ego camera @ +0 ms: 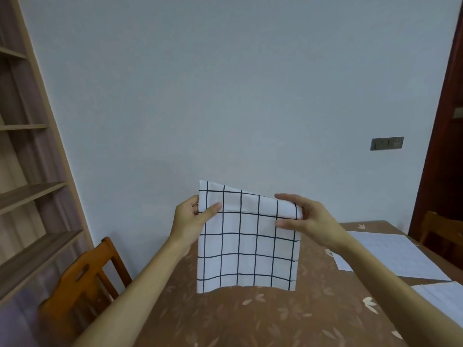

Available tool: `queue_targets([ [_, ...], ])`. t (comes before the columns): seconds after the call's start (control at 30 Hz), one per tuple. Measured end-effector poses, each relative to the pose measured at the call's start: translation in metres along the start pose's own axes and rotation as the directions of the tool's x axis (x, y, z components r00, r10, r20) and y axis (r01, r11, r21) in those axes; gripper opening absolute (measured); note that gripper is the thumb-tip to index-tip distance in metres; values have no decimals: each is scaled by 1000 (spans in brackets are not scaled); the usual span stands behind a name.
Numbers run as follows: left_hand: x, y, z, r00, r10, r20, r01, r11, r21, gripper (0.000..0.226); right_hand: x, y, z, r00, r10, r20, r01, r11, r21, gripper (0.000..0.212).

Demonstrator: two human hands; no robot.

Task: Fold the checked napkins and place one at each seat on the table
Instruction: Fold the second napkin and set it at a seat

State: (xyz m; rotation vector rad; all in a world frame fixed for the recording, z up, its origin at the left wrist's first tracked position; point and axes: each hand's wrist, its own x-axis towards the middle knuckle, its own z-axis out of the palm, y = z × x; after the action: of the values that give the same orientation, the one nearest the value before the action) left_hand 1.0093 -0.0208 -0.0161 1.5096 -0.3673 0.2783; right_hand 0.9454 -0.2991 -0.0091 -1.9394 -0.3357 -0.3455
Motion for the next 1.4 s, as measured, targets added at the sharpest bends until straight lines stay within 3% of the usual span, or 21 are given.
queue_targets([
  [0.13, 2, 5, 0, 1000, 10, -9, -9, 1000, 6, 9, 5, 6, 2, 992, -20, -122, 8, 995, -102, 41],
  [0.27, 5, 12, -7, 999, 24, -23, -22, 998, 53, 10, 5, -1, -5, 983, -44, -181, 30, 996, -79, 43],
  [0.4, 10, 9, -12, 980, 187, -63, -164, 949, 269, 21, 4, 0, -10, 977, -61, -202, 44, 995, -88, 39],
  [0.5, 13, 8, -17, 949, 308, -72, -246, 861, 445, 18, 3, -1, -11, 984, -38, -176, 33, 999, -30, 23],
  [0.63, 15, 9, -23, 965, 263, -22, -236, 897, 373, 20, 2, -7, -8, 982, 21, -187, 3, 992, 126, 15],
  [0.77, 16, 10, -24, 967, 256, -12, -241, 924, 296, 52, 3, -5, -10, 987, 6, -163, 24, 982, 186, 19],
  [0.87, 14, 14, -23, 966, 257, 4, -250, 937, 245, 61, 5, -5, -13, 993, -2, -117, 26, 977, 210, 31],
  [1.1, 12, 14, -16, 974, 228, 1, -218, 930, 295, 25, 7, -9, -14, 978, 7, -208, 6, 998, 62, 17],
  [1.3, 7, 9, -19, 991, 42, 125, -62, 984, 166, 30, 6, 1, -13, 951, 53, -305, 19, 973, 229, 24],
  [1.4, 7, 7, -15, 997, -51, 57, 45, 993, 107, 15, 7, 3, -11, 939, 90, -331, 9, 958, 286, 19],
])
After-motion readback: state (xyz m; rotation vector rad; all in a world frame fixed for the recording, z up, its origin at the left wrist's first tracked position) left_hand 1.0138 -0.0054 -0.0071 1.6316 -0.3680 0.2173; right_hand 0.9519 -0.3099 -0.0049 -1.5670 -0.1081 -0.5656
